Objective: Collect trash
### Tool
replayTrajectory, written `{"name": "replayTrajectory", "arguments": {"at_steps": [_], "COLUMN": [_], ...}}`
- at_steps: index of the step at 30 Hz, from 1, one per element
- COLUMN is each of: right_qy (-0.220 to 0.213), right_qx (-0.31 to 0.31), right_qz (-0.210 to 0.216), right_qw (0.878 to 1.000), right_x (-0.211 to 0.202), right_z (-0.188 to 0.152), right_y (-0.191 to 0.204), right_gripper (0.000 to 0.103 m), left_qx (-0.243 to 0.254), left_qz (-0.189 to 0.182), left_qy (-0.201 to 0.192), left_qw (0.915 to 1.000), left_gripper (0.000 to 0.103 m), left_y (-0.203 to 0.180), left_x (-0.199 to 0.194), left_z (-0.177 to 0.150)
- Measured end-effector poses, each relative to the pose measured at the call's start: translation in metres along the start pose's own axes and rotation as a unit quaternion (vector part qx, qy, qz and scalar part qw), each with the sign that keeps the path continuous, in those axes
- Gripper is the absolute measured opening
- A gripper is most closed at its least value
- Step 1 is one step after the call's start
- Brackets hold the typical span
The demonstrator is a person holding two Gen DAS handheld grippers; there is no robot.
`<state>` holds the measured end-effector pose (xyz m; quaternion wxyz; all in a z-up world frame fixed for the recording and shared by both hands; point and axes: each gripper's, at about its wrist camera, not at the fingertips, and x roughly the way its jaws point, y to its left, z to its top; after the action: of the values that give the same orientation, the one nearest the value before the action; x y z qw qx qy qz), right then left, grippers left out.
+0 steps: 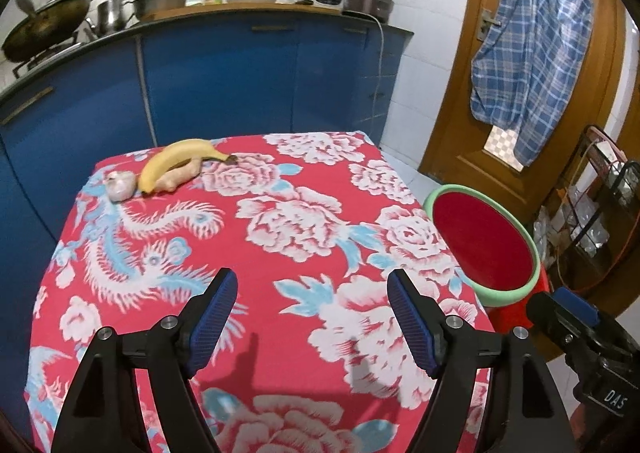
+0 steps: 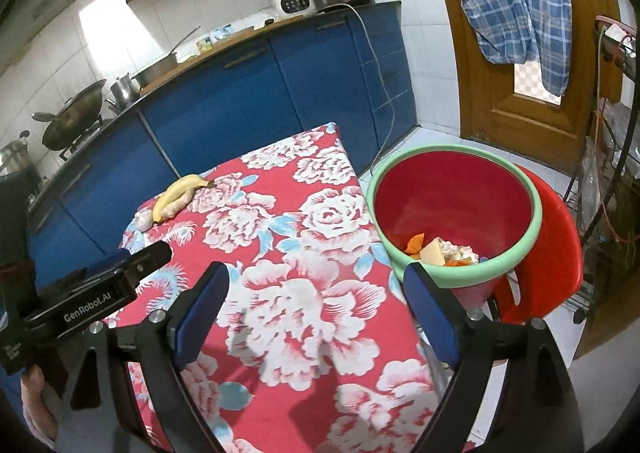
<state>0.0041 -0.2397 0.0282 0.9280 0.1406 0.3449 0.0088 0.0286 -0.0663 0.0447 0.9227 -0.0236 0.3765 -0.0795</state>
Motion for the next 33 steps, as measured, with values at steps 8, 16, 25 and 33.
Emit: {"name": "replayTrajectory", "arguments": {"at_steps": [8, 16, 25, 33], "right_qy": [0.005, 0.006, 0.009, 0.010], "right_qx": [-0.018, -0.021, -0.020, -0.021], "right_qz": [0.002, 0.001, 0.001, 0.000], "right_qw": [1.000, 1.000, 1.000, 1.000], "right_x": [0.001, 0.001, 0.001, 0.003], "right_z": [-0.005, -0.006, -0.007, -0.007], "right_y": [0.018, 0.022, 0.025, 0.025], "right_gripper": [0.088, 0.088, 0.088, 0.088], "left_qx": [-0.013, -0.020, -0.025, -0.026], "left_qz": [0.012, 0.015, 0.019, 0.021], "left_qy": [-0.012, -0.020, -0.023, -0.022], "left_qw": [0.9998, 0.9995, 0.9992, 0.9992], "left_gripper": [0.078, 0.078, 0.078, 0.078], "left_y": [0.015, 0.019, 0.021, 0.023], "left_x": [-0.011, -0.017, -0.018, -0.017], "left_z": [-0.005, -0.005, -0.007, -0.007]}}
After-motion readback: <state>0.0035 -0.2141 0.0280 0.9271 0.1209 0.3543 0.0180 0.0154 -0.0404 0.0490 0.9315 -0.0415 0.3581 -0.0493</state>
